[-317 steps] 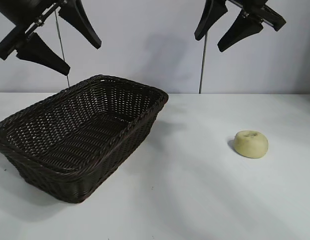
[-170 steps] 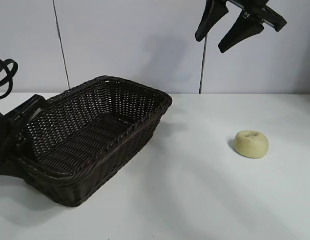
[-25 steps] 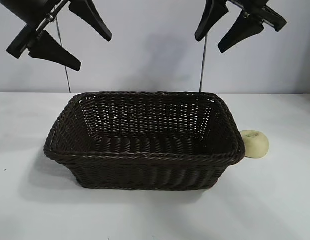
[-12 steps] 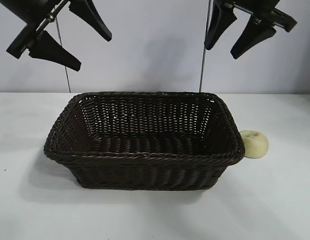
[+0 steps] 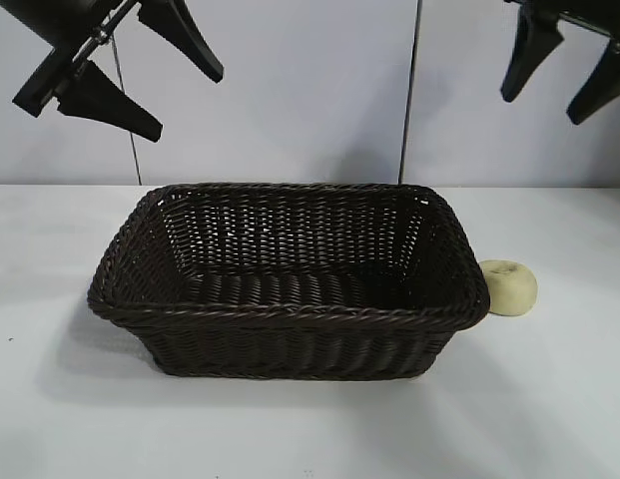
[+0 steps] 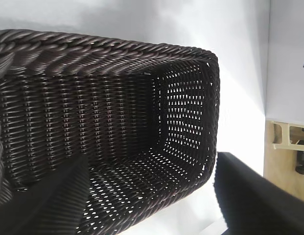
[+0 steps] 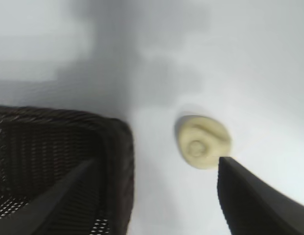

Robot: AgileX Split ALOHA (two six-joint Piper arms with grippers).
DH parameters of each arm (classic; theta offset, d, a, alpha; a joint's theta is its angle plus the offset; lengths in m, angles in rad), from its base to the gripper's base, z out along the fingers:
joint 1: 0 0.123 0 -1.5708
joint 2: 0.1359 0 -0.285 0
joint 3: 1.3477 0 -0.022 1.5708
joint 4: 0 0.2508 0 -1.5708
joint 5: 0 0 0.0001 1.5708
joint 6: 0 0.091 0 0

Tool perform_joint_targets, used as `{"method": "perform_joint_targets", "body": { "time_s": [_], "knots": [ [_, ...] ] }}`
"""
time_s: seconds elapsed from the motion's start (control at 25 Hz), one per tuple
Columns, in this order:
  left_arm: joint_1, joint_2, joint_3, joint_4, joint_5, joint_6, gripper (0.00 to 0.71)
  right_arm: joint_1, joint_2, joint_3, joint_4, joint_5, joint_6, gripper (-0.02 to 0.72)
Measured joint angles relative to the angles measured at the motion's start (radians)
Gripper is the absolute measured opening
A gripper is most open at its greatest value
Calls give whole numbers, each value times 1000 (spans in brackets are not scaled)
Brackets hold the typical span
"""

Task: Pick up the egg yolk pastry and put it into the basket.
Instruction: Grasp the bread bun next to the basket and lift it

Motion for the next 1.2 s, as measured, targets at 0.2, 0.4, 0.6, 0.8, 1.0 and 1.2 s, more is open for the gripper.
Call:
{"method": "perform_joint_targets", "body": {
  "time_s": [0.2, 0.4, 0.6, 0.8, 1.0, 1.2],
  "knots": [
    [0, 0, 0, 0, 0, 5, 520, -24, 0, 0, -1, 41, -31, 498],
    [0, 0, 0, 0, 0, 6, 520, -22, 18, 0, 3, 43, -36, 498],
    [0, 0, 0, 0, 0, 7, 520, -22, 84, 0, 32, 41, -36, 498],
    [0, 0, 0, 0, 0, 7, 520, -22, 154, 0, 50, 41, -36, 498],
    [0, 0, 0, 0, 0, 7, 520, -22, 236, 0, 68, 39, -44, 498],
    [0, 0, 0, 0, 0, 10, 520, -22, 295, 0, 83, 35, -54, 498]
  ]
}}
